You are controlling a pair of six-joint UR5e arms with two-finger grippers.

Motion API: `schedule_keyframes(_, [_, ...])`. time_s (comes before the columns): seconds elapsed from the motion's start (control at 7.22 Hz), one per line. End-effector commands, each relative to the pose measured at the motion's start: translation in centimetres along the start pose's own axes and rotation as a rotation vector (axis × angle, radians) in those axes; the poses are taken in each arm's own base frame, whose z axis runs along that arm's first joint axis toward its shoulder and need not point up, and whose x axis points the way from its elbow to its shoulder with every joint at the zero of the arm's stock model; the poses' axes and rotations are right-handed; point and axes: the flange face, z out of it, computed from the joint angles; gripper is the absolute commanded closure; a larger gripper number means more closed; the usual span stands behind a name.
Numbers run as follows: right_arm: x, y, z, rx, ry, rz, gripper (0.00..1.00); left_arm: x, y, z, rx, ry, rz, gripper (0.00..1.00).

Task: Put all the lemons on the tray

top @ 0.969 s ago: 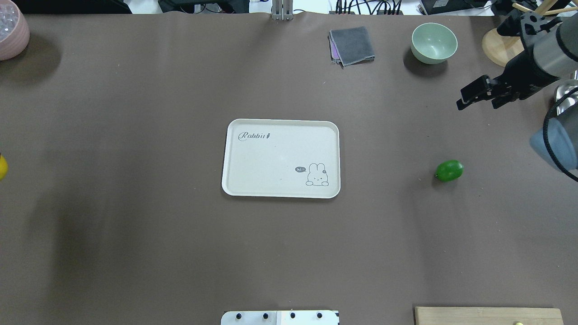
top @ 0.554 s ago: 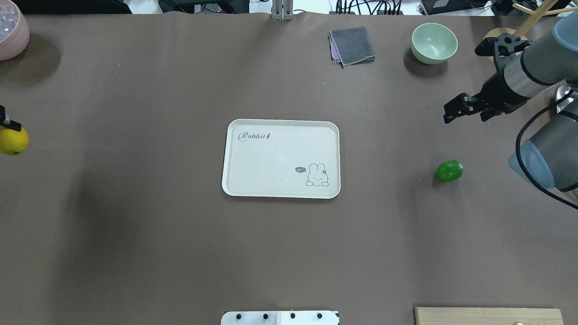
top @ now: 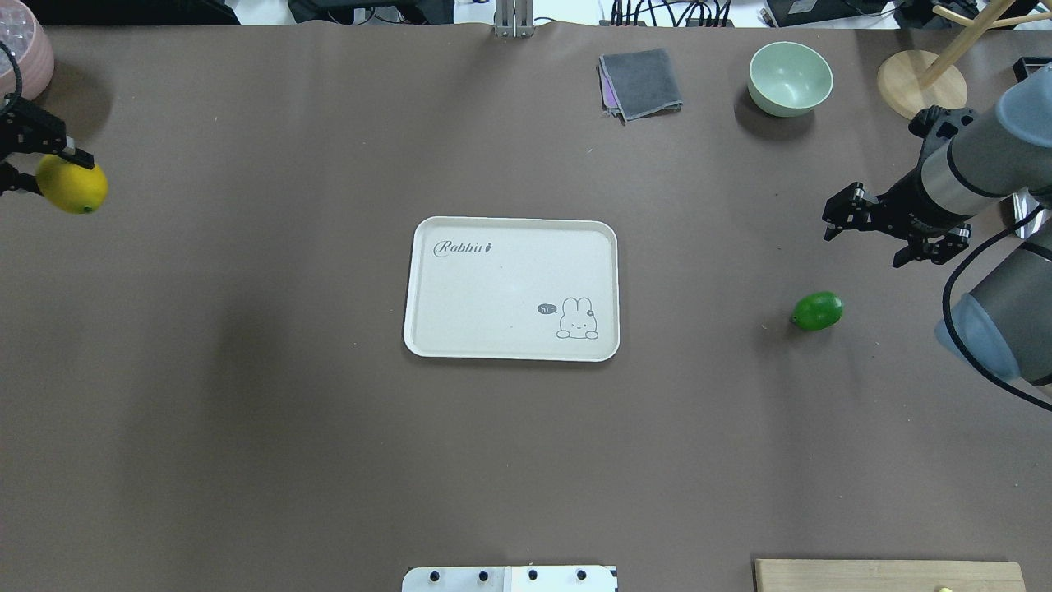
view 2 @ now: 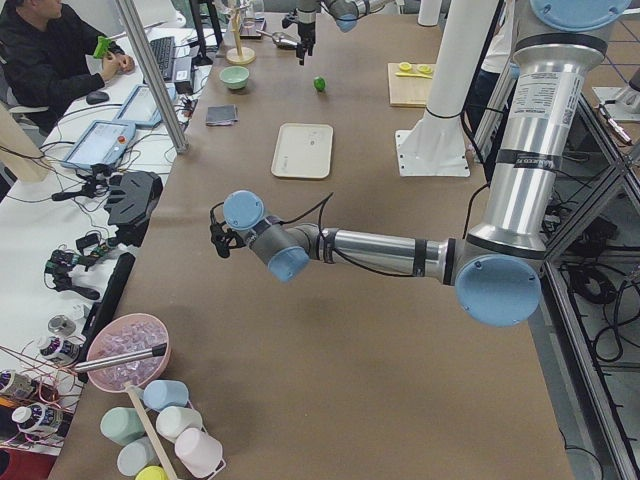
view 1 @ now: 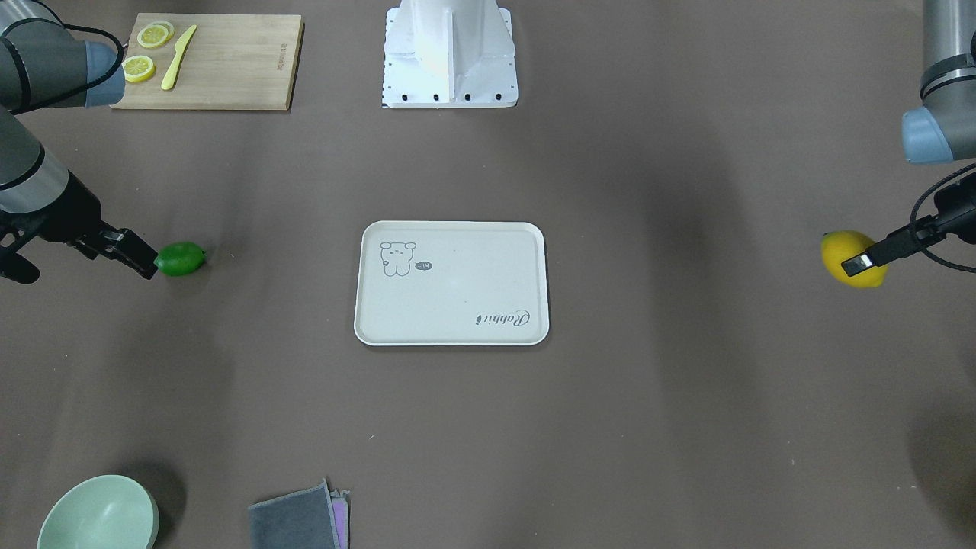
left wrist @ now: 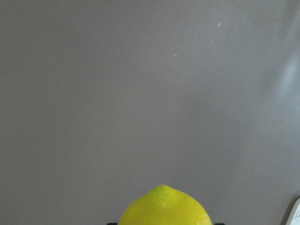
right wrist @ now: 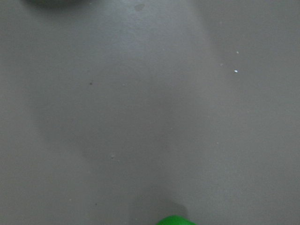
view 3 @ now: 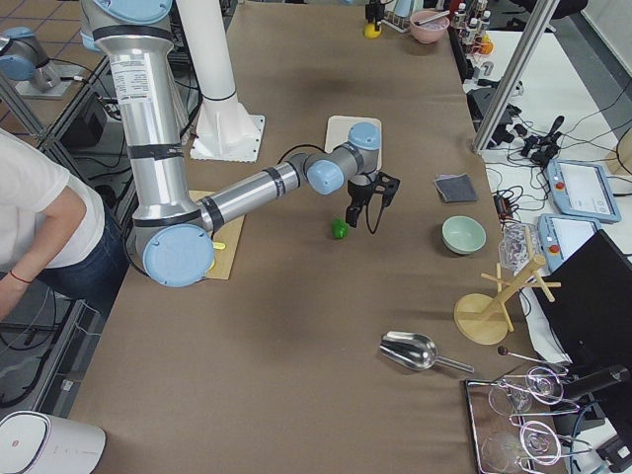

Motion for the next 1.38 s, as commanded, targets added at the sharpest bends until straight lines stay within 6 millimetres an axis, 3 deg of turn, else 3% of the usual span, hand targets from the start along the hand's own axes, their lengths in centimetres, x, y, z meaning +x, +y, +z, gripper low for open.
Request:
schedule_keyframes(0.0, [-0.3, 2.1, 2.4, 0.031, 0.045, 0.130, 0.00, 8.2, 2.7, 5.0, 0.039, -0.009, 0.016, 1.00])
schedule_keyframes(0.28, [-0.9, 3.7, 3.7, 0.021, 0.061, 0.223, 0.00, 14.3, 5.0, 8.0, 0.041, 0.015, 0.006, 1.00])
schedule_keyframes(0.42, [-1.3, 4.6, 4.3, 0.017, 0.068, 0.259, 0.00, 16.9, 6.8, 10.6, 0.039, 0.009, 0.018, 1.00])
schedule_keyframes(0.55, [-1.4, 5.1, 4.7, 0.013, 0.074, 0.290, 0.00, 20.3, 7.2, 11.3, 0.072, -0.006, 0.014, 1.00])
schedule_keyframes(0.69, [-0.6, 5.4, 5.7, 0.007, 0.098, 0.294, 0.00, 23.4, 10.3, 13.9, 0.075, -0.041, 0.023, 1.00])
schedule_keyframes(0.97, [0.4, 5.3, 6.6, 0.005, 0.126, 0.310, 0.00, 25.9, 14.3, 17.1, 0.072, -0.049, 0.040, 1.00])
schedule_keyframes(1.25, [0.3, 5.5, 7.6, 0.002, 0.143, 0.307, 0.00, 26.9, 15.4, 18.2, 0.094, -0.051, 0.050, 1.00])
